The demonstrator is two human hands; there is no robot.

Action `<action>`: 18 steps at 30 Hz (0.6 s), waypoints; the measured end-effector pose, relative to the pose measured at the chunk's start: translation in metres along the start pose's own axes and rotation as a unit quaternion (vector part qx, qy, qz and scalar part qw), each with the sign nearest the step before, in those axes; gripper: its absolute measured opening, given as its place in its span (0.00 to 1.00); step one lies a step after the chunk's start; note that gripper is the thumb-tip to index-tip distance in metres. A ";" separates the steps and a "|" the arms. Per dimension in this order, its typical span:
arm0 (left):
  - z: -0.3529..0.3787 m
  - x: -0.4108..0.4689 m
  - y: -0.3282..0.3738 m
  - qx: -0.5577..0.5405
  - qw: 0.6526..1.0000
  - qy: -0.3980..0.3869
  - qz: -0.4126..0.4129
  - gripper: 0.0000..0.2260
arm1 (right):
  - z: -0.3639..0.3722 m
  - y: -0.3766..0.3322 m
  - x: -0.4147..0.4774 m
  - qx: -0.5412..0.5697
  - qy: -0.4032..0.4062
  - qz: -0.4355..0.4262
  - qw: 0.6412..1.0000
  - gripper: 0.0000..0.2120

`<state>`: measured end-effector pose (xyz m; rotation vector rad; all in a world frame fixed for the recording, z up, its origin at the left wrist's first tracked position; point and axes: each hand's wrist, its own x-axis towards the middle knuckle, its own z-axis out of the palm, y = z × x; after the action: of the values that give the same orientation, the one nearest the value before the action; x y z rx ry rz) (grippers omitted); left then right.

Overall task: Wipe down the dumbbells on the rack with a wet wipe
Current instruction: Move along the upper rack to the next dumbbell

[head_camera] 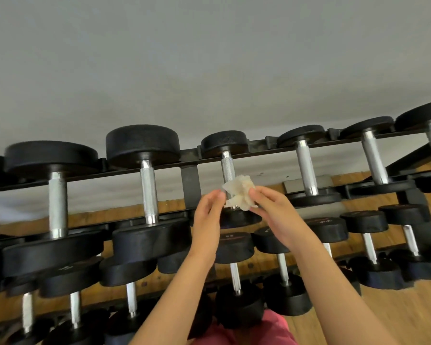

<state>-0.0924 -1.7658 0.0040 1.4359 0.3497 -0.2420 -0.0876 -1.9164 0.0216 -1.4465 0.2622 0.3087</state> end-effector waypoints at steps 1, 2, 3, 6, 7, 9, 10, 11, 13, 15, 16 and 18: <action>-0.004 -0.005 0.006 -0.046 0.998 -0.033 -0.017 0.19 | 0.004 -0.001 0.000 -0.006 -0.012 -0.001 1.000 0.11; -0.009 -0.007 0.013 -0.097 0.993 -0.060 -0.038 0.22 | 0.008 -0.002 0.001 -0.012 -0.026 -0.002 1.000 0.12; -0.013 -0.009 0.017 -0.132 0.987 -0.075 -0.051 0.23 | 0.012 -0.002 0.002 -0.024 -0.041 -0.002 0.999 0.13; -0.016 -0.010 0.027 -0.101 0.993 -0.051 -0.033 0.14 | 0.022 -0.002 0.007 -0.063 -0.073 -0.001 0.995 0.15; -0.017 -0.008 0.028 -0.071 0.997 -0.015 -0.026 0.11 | 0.025 -0.001 0.009 -0.070 -0.070 0.001 0.995 0.15; -0.020 -0.002 0.026 -0.017 0.999 0.046 -0.014 0.05 | 0.028 0.003 0.013 -0.069 -0.029 -0.005 0.997 0.14; -0.022 0.001 0.025 -0.002 0.998 0.066 -0.012 0.04 | 0.029 0.007 0.016 -0.074 0.010 -0.021 0.997 0.12; -0.024 0.005 0.024 0.010 0.996 0.086 -0.008 0.04 | 0.029 0.012 0.019 -0.099 0.057 -0.041 0.993 0.11; -0.028 0.013 0.022 0.037 0.992 0.124 0.005 0.04 | 0.028 0.029 0.027 -0.173 0.139 -0.081 0.972 0.12; -0.029 0.025 0.021 0.056 0.986 0.153 0.026 0.04 | 0.031 0.051 0.035 -0.247 0.177 -0.116 0.946 0.12; -0.028 0.033 0.021 0.062 0.984 0.164 0.035 0.03 | 0.034 0.062 0.038 -0.294 0.191 -0.136 0.926 0.13; -0.025 0.052 0.021 0.061 0.982 0.175 0.040 0.02 | 0.042 0.074 0.040 -0.412 0.232 -0.177 0.863 0.16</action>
<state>-0.0391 -1.7360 0.0018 1.6114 0.5697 0.0591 -0.0776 -1.8658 -0.0564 -2.3798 0.2534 -0.2894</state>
